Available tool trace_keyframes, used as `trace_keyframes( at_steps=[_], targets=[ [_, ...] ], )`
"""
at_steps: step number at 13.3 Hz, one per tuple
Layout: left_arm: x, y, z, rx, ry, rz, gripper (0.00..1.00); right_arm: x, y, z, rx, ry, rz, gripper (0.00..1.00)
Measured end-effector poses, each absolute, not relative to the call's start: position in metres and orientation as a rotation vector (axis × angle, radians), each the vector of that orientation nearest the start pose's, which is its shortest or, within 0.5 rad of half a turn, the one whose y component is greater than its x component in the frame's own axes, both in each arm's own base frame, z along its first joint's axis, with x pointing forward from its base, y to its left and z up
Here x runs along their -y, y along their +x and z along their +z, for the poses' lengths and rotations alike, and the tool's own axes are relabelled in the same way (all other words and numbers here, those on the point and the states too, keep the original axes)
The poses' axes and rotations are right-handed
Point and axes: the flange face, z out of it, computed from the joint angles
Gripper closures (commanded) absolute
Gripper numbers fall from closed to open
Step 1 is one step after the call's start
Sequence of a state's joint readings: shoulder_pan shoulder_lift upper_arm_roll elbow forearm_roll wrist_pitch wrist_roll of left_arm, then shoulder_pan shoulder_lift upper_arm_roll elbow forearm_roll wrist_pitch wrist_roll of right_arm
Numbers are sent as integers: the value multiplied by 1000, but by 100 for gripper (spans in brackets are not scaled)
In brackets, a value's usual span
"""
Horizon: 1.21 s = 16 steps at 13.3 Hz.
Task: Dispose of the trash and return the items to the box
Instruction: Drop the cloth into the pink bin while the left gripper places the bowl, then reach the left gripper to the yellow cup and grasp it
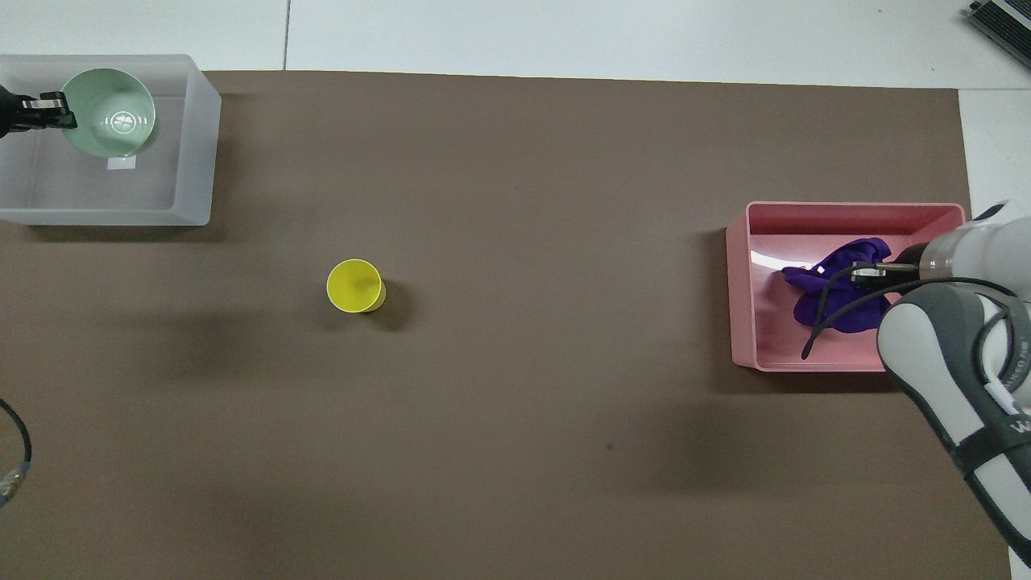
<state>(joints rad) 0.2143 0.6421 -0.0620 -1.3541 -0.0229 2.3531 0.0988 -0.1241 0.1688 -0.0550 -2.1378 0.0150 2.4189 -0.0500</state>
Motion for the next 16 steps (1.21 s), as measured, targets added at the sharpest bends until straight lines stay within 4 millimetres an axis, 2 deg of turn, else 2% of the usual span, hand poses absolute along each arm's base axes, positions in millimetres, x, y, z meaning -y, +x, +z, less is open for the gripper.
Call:
trace_keyframes(
  at_steps=[1, 2, 3, 4, 5, 7, 9, 11, 14, 16],
  targets=[
    [-123, 747, 370, 124, -3095, -559, 100, 102, 566, 331, -218, -3141, -171, 72],
    [-120, 743, 356, 120, -3101, -541, 99, 102, 566, 326, -218, -3142, -170, 5],
    [-119, 740, 347, 119, -3107, -519, 74, 102, 566, 323, -218, -3142, -166, 0],
    [-120, 737, 343, 120, -3108, -504, 38, 101, 566, 323, -217, -3141, -165, 0],
    [-122, 736, 343, 119, -3107, -497, 15, 99, 567, 324, -214, -3141, -173, 0],
    [-123, 735, 350, 76, -3100, -474, 0, 92, 571, 334, -196, -3140, -206, 0],
    [-122, 734, 369, -5, -3092, -464, 0, 73, 576, 354, -189, -3134, -227, 0],
    [-111, 732, 404, -64, -3088, -482, 0, 42, 580, 381, -218, -3122, -220, 0],
    [-57, 717, 460, -179, -3096, -459, 0, -1, 577, 414, -261, -3104, -217, 0],
    [-15, 694, 484, -262, -3097, -441, 0, -13, 573, 450, -267, -3101, -196, 0]
  ],
)
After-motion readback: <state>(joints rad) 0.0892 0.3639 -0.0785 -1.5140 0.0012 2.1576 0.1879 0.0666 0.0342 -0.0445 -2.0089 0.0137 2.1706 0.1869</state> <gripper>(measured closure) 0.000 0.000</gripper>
